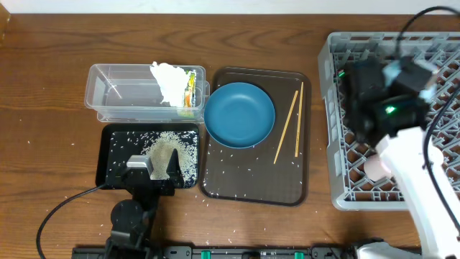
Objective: Sort waste into correct bins and load items into the dishwasher rack
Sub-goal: 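Carry the bowl to the dish rack and set it upside down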
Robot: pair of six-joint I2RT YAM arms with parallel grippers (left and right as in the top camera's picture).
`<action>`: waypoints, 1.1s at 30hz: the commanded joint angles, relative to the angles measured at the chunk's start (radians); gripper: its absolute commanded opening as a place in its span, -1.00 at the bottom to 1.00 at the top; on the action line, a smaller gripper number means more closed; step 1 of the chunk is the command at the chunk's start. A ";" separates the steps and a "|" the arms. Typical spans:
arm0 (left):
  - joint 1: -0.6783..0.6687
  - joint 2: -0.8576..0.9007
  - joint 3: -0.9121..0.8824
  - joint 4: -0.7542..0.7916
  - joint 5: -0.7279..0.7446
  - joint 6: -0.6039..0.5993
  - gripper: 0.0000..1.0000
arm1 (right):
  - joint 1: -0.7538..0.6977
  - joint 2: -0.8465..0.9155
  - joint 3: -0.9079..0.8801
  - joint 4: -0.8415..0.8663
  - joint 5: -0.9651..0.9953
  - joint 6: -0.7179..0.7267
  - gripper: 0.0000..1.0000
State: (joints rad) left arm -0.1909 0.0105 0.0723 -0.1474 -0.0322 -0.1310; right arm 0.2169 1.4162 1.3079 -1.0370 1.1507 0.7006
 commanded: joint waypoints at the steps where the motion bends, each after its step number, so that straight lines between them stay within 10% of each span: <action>1: 0.005 -0.006 -0.030 -0.005 -0.002 -0.005 0.89 | -0.092 0.069 0.005 0.059 0.159 -0.066 -0.98; 24: 0.005 -0.006 -0.030 -0.004 -0.002 -0.005 0.89 | -0.161 0.476 0.005 0.384 0.211 -0.523 -0.97; 26: 0.005 -0.006 -0.030 -0.004 -0.002 -0.005 0.90 | -0.138 0.487 0.005 0.381 0.200 -0.527 -0.80; 30: 0.005 -0.006 -0.030 -0.005 -0.002 -0.005 0.90 | -0.076 0.463 0.006 0.374 0.045 -0.581 0.42; 33: 0.005 -0.006 -0.030 -0.004 -0.002 -0.005 0.90 | -0.038 0.420 0.008 0.370 -0.050 -0.598 0.66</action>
State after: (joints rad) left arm -0.1905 0.0105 0.0719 -0.1474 -0.0326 -0.1310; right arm 0.1421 1.8858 1.3075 -0.6643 1.2098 0.1421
